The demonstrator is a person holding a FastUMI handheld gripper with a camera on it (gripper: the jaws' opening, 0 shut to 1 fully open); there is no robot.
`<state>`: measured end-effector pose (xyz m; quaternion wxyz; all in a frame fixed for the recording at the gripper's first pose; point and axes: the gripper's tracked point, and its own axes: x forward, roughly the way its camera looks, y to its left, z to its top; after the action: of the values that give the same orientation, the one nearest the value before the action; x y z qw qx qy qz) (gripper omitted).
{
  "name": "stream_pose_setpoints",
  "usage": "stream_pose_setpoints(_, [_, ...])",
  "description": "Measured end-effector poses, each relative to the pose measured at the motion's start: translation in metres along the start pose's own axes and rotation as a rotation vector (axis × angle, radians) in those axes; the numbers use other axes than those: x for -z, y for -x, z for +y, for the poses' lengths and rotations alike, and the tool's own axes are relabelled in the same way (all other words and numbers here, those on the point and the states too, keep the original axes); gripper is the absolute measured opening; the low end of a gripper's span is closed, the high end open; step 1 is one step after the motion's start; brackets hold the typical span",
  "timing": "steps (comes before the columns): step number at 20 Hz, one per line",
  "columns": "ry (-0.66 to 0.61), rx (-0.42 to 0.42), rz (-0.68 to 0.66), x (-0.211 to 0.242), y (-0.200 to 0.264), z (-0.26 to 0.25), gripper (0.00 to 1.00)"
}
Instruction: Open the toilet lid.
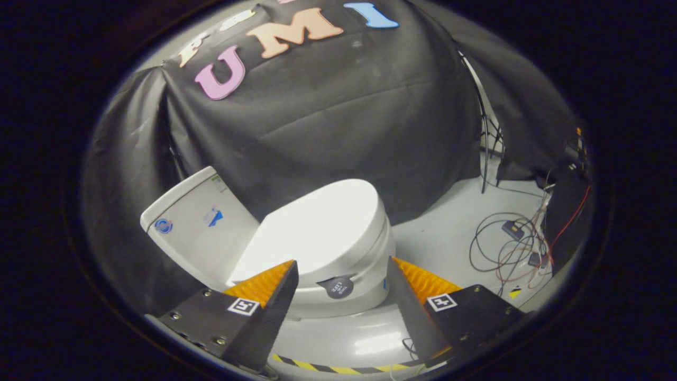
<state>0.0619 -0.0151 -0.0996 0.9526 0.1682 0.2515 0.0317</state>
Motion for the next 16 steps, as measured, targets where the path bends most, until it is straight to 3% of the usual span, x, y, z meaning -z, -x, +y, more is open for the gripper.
stream_pose_setpoints(8, [-0.287, 0.075, 0.180, 0.059, -0.048, -0.028, 0.99])
stream_pose_setpoints(11, [-0.530, 0.083, 0.237, 0.072, -0.061, -0.025, 0.99])
stream_pose_setpoints(13, [-0.667, 0.030, 0.241, 0.074, -0.069, -0.013, 0.99])
stream_pose_setpoints(16, [-0.735, -0.017, 0.236, 0.074, -0.077, -0.001, 0.99])
